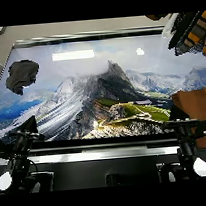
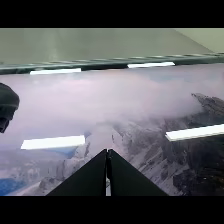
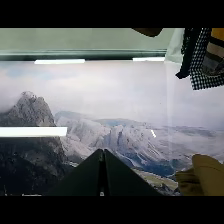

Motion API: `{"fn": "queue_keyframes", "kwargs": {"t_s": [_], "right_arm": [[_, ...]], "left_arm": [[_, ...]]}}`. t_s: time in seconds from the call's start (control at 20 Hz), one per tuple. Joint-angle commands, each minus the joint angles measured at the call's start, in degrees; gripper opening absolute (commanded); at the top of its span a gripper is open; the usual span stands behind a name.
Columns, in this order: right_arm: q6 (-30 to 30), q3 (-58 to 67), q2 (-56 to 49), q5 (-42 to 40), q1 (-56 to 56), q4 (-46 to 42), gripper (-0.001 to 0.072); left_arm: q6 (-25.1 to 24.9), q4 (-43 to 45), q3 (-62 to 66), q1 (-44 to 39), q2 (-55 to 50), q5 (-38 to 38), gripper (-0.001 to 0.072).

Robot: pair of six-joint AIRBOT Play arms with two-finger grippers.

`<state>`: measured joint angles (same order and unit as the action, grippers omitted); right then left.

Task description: Fold the clothes and pants, and hang the long-sleeved shirts on hangers.

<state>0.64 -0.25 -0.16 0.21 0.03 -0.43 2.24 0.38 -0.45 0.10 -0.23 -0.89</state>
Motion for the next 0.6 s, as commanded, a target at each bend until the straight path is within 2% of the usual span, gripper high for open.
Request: {"fn": "queue_keyframes", "kwargs": {"t_s": [0.0, 0.05, 0.1, 0.3, 0.4, 0.55], "right_arm": [[0.0, 0.0, 0.0, 0.0, 0.0, 0.0, 0.0032], [0.0, 0.0, 0.0, 0.0, 0.0, 0.0, 0.0032], [0.0, 0.0, 0.0, 0.0, 0.0, 0.0, 0.0032], [0.0, 0.0, 0.0, 0.0, 0.0, 0.0, 0.0032], [0.0, 0.0, 0.0, 0.0, 0.0, 0.0, 0.0032], [0.0, 0.0, 0.0, 0.0, 0.0, 0.0, 0.0032]], "left_arm": [[12.7, 0.0, 0.0, 0.1, 0.0, -0.3, 0.0069], [19.3, 0.0, 0.0, 0.1, 0.0, -0.3, 0.0107], [23.7, 0.0, 0.2, 0.1, 0.0, -0.3, 0.0109], [26.9, 0.0, 6.1, 0.1, -0.9, 0.0, 0.0109], [24.2, 0.3, 13.0, 0.1, -4.2, 0.3, 0.0109], [11.5, 3.3, 26.4, 0.1, -16.4, 5.0, 0.0109]]}}
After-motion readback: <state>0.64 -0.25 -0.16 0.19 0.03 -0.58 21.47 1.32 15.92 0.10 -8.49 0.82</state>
